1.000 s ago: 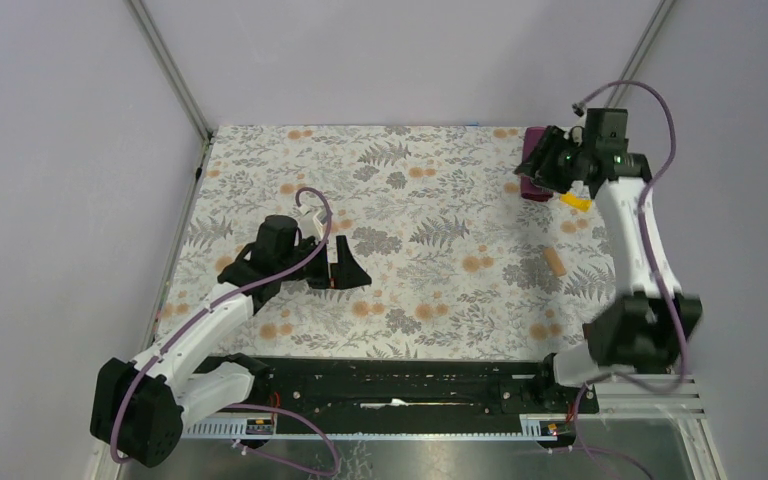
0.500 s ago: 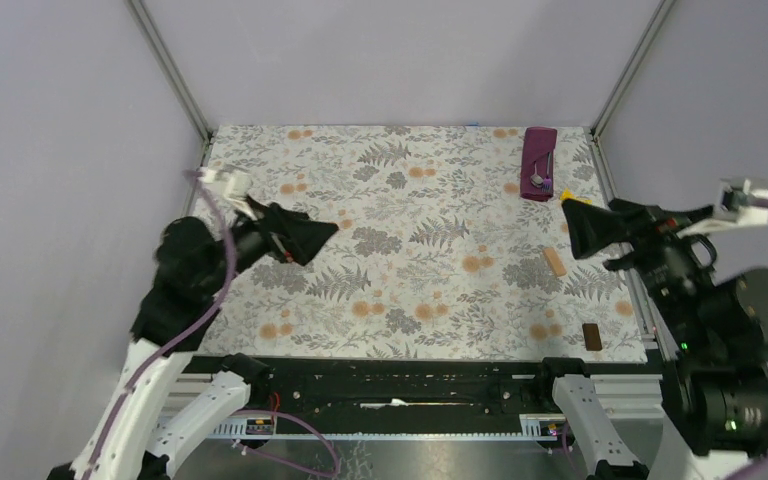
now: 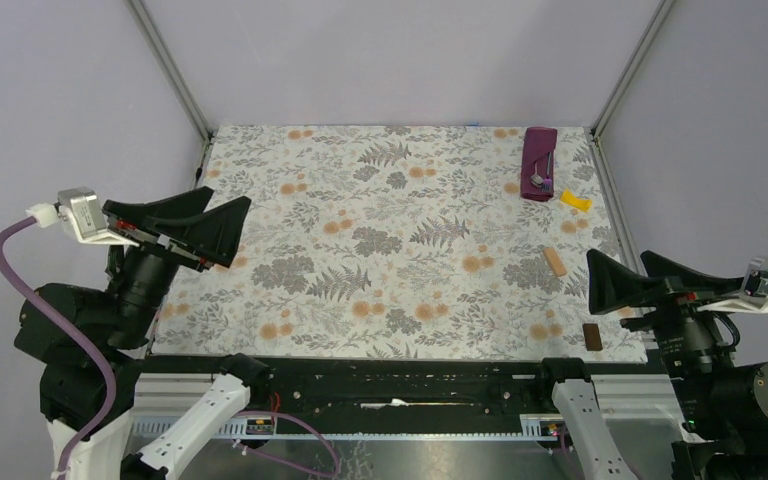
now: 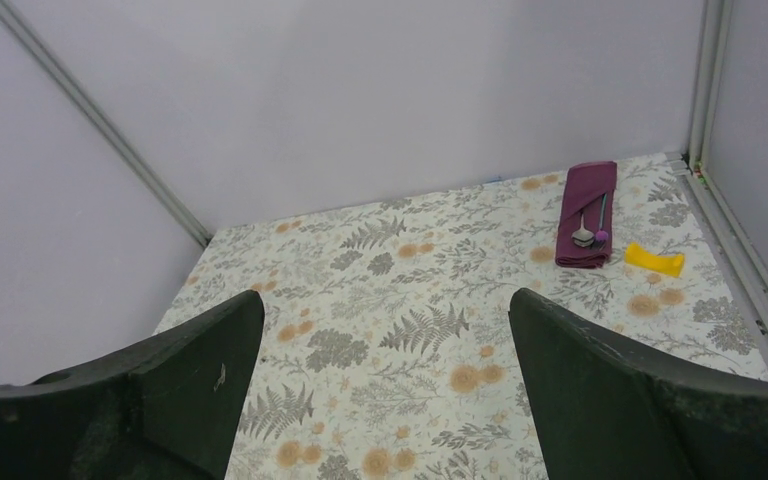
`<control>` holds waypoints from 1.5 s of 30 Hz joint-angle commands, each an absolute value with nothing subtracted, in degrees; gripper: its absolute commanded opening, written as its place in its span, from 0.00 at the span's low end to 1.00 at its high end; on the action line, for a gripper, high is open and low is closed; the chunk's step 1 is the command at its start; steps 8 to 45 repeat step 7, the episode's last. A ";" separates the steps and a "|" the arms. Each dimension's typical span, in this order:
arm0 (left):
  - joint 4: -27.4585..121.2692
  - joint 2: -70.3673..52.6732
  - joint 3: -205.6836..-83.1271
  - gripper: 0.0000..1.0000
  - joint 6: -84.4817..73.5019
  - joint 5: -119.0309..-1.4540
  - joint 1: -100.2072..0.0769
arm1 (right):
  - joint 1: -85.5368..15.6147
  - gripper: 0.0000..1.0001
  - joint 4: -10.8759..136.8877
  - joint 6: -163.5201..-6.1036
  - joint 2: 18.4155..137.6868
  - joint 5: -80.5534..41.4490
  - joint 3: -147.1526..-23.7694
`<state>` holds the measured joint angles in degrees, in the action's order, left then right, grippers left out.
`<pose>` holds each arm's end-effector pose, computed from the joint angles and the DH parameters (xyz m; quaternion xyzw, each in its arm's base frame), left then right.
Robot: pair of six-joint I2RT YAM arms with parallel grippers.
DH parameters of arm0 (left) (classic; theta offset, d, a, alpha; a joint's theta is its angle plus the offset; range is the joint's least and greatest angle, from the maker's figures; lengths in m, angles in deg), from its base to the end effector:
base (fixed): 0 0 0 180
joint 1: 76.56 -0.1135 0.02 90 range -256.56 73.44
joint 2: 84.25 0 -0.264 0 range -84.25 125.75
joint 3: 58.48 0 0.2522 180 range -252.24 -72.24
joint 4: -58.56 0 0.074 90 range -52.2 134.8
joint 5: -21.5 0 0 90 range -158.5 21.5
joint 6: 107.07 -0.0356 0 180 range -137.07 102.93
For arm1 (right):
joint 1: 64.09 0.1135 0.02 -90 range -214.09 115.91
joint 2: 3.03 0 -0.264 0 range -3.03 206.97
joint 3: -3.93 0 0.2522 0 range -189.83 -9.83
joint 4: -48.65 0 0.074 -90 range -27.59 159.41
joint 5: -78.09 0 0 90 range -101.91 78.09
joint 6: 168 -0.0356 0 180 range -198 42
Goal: Fold the napkin into a case and place the utensils inside
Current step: Reset both arms
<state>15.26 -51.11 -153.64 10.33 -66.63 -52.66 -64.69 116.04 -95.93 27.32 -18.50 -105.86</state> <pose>0.0188 -0.0096 0.5157 -0.0045 0.5827 -0.3603 0.7284 -0.0546 0.0047 0.5177 0.0570 0.6269 0.1527 0.7618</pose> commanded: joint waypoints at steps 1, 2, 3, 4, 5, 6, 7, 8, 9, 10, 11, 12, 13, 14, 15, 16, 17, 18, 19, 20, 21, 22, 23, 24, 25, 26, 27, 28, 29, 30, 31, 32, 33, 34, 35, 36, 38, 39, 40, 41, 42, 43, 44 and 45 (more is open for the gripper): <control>12.81 -51.60 -155.10 0.99 7.55 -70.90 -52.59 | -61.59 1.00 115.38 -93.72 25.38 -15.37 -103.76; 12.82 -51.95 -155.18 0.99 7.43 -71.26 -52.57 | -61.25 1.00 115.30 -93.35 24.86 -15.01 -103.25; 12.90 -52.11 -155.22 0.99 7.16 -71.62 -52.57 | -60.93 1.00 115.24 -92.73 24.36 -15.70 -102.66; 12.90 -52.21 -155.22 0.99 6.86 -71.88 -52.57 | -60.71 0.99 115.55 -92.38 24.16 -16.37 -102.16; 12.96 -52.19 -155.29 0.99 6.47 -72.05 -52.61 | -60.68 0.99 116.12 -92.45 24.07 -15.72 -101.77; 13.00 -52.11 -155.29 0.99 6.01 -72.09 -52.66 | -60.60 1.00 116.41 -92.49 23.65 -14.79 -101.15; 13.03 -51.97 -155.41 0.99 5.58 -72.14 -52.58 | -60.45 1.00 116.31 -92.51 23.18 -13.74 -100.29; 13.03 -51.97 -155.41 0.99 5.58 -72.14 -52.58 | -60.45 1.00 116.31 -92.51 23.18 -13.74 -100.29; 13.03 -51.97 -155.41 0.99 5.58 -72.14 -52.58 | -60.45 1.00 116.31 -92.51 23.18 -13.74 -100.29; 13.03 -51.97 -155.41 0.99 5.58 -72.14 -52.58 | -60.45 1.00 116.31 -92.51 23.18 -13.74 -100.29; 13.03 -51.97 -155.41 0.99 5.58 -72.14 -52.58 | -60.45 1.00 116.31 -92.51 23.18 -13.74 -100.29; 13.03 -51.97 -155.41 0.99 5.58 -72.14 -52.58 | -60.45 1.00 116.31 -92.51 23.18 -13.74 -100.29; 13.03 -51.97 -155.41 0.99 5.58 -72.14 -52.58 | -60.45 1.00 116.31 -92.51 23.18 -13.74 -100.29; 13.03 -51.97 -155.41 0.99 5.58 -72.14 -52.58 | -60.45 1.00 116.31 -92.51 23.18 -13.74 -100.29; 13.03 -51.97 -155.41 0.99 5.58 -72.14 -52.58 | -60.45 1.00 116.31 -92.51 23.18 -13.74 -100.29; 13.03 -51.97 -155.41 0.99 5.58 -72.14 -52.58 | -60.45 1.00 116.31 -92.51 23.18 -13.74 -100.29; 13.03 -51.97 -155.41 0.99 5.58 -72.14 -52.58 | -60.45 1.00 116.31 -92.51 23.18 -13.74 -100.29; 13.03 -51.97 -155.41 0.99 5.58 -72.14 -52.58 | -60.45 1.00 116.31 -92.51 23.18 -13.74 -100.29; 13.03 -51.97 -155.41 0.99 5.58 -72.14 -52.58 | -60.45 1.00 116.31 -92.51 23.18 -13.74 -100.29; 13.03 -51.97 -155.41 0.99 5.58 -72.14 -52.58 | -60.45 1.00 116.31 -92.51 23.18 -13.74 -100.29; 13.03 -51.97 -155.41 0.99 5.58 -72.14 -52.58 | -60.45 1.00 116.31 -92.51 23.18 -13.74 -100.29; 13.03 -51.97 -155.41 0.99 5.58 -72.14 -52.58 | -60.45 1.00 116.31 -92.51 23.18 -13.74 -100.29; 13.03 -51.97 -155.41 0.99 5.58 -72.14 -52.58 | -60.45 1.00 116.31 -92.51 23.18 -13.74 -100.29; 13.03 -51.97 -155.41 0.99 5.58 -72.14 -52.58 | -60.45 1.00 116.31 -92.51 23.18 -13.74 -100.29; 13.03 -51.97 -155.41 0.99 5.58 -72.14 -52.58 | -60.45 1.00 116.31 -92.51 23.18 -13.74 -100.29; 13.03 -51.97 -155.41 0.99 5.58 -72.14 -52.58 | -60.45 1.00 116.31 -92.51 23.18 -13.74 -100.29; 13.03 -51.97 -155.41 0.99 5.58 -72.14 -52.58 | -60.45 1.00 116.31 -92.51 23.18 -13.74 -100.29; 13.03 -51.97 -155.41 0.99 5.58 -72.14 -52.58 | -60.45 1.00 116.31 -92.51 23.18 -13.74 -100.29; 13.03 -51.97 -155.41 0.99 5.58 -72.14 -52.58 | -60.45 1.00 116.31 -92.51 23.18 -13.74 -100.29; 13.03 -51.97 -155.41 0.99 5.58 -72.14 -52.58 | -60.45 1.00 116.31 -92.51 23.18 -13.74 -100.29; 13.03 -51.97 -155.41 0.99 5.58 -72.14 -52.58 | -60.45 1.00 116.31 -92.51 23.18 -13.74 -100.29; 13.03 -51.97 -155.41 0.99 5.58 -72.14 -52.58 | -60.45 1.00 116.31 -92.51 23.18 -13.74 -100.29; 13.03 -51.97 -155.41 0.99 5.58 -72.14 -52.58 | -60.45 1.00 116.31 -92.51 23.18 -13.74 -100.29; 13.03 -51.97 -155.41 0.99 5.58 -72.14 -52.58 | -60.45 1.00 116.31 -92.51 23.18 -13.74 -100.29; 13.03 -51.97 -155.41 0.99 5.58 -72.14 -52.58 | -60.45 1.00 116.31 -92.51 23.18 -13.74 -100.29; 13.03 -51.97 -155.41 0.99 5.58 -72.14 -52.58 | -60.45 1.00 116.31 -92.51 23.18 -13.74 -100.29; 13.03 -51.97 -155.41 0.99 5.58 -72.14 -52.58 | -60.45 1.00 116.31 -92.51 23.18 -13.74 -100.29; 13.03 -51.97 -155.41 0.99 5.58 -72.14 -52.58 | -60.45 1.00 116.31 -92.51 23.18 -13.74 -100.29; 13.03 -51.97 -155.41 0.99 5.58 -72.14 -52.58 | -60.45 1.00 116.31 -92.51 23.18 -13.74 -100.29; 13.03 -51.97 -155.41 0.99 5.58 -72.14 -52.58 | -60.45 1.00 116.31 -92.51 23.18 -13.74 -100.29; 13.03 -51.97 -155.41 0.99 5.58 -72.14 -52.58 | -60.45 1.00 116.31 -92.51 23.18 -13.74 -100.29; 13.03 -51.97 -155.41 0.99 5.58 -72.14 -52.58 | -60.45 1.00 116.31 -92.51 23.18 -13.74 -100.29; 13.03 -51.97 -155.41 0.99 5.58 -72.14 -52.58 | -60.45 1.00 116.31 -92.51 23.18 -13.74 -100.29; 13.03 -51.97 -155.41 0.99 5.58 -72.14 -52.58 | -60.45 1.00 116.31 -92.51 23.18 -13.74 -100.29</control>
